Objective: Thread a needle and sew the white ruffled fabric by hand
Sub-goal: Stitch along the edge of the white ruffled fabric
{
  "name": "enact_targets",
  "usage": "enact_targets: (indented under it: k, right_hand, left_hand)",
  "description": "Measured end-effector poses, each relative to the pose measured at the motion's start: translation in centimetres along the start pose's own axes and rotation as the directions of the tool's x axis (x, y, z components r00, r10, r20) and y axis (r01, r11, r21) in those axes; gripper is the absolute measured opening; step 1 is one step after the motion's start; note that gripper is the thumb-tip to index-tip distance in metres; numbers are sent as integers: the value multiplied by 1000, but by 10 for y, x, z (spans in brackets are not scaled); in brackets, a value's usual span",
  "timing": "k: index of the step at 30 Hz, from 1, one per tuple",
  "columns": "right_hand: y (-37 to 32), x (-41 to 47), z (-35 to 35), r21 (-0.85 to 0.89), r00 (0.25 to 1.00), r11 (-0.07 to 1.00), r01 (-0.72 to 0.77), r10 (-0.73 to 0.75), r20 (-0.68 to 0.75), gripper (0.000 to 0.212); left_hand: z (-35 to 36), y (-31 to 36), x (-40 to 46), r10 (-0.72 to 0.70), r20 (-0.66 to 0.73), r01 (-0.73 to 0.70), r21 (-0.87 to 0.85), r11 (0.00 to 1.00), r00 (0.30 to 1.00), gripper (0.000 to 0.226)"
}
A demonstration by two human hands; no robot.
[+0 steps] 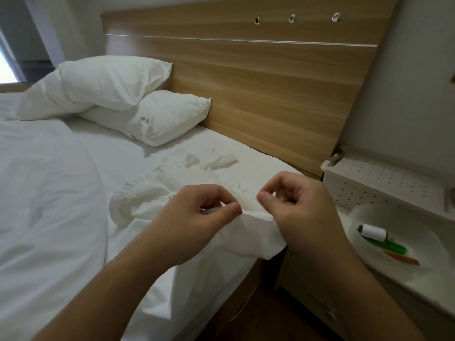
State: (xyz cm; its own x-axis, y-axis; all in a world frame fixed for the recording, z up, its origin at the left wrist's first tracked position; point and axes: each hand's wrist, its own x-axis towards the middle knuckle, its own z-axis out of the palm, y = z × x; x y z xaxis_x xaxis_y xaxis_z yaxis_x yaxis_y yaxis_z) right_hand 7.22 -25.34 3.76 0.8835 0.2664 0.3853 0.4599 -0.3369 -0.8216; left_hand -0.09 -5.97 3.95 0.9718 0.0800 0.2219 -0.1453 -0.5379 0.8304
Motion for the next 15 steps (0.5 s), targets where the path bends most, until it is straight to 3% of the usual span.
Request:
enact_targets:
  k: [3,9,15]
  right_hand:
    - [4,0,1,-26,993,998,-50,47,-108,15]
    - [1,1,-1,78,997,994,-76,78,-24,11]
    - [-1,-2,-1,46,996,999,-25,28,-81,13]
  left_hand:
    - [0,0,0,-6,2,6,2,1000,1000,13]
    - [-2,-3,0,-18,7,18,25,1000,1000,12]
    - [-1,-5,1,17,35,-21,110,994,999,13]
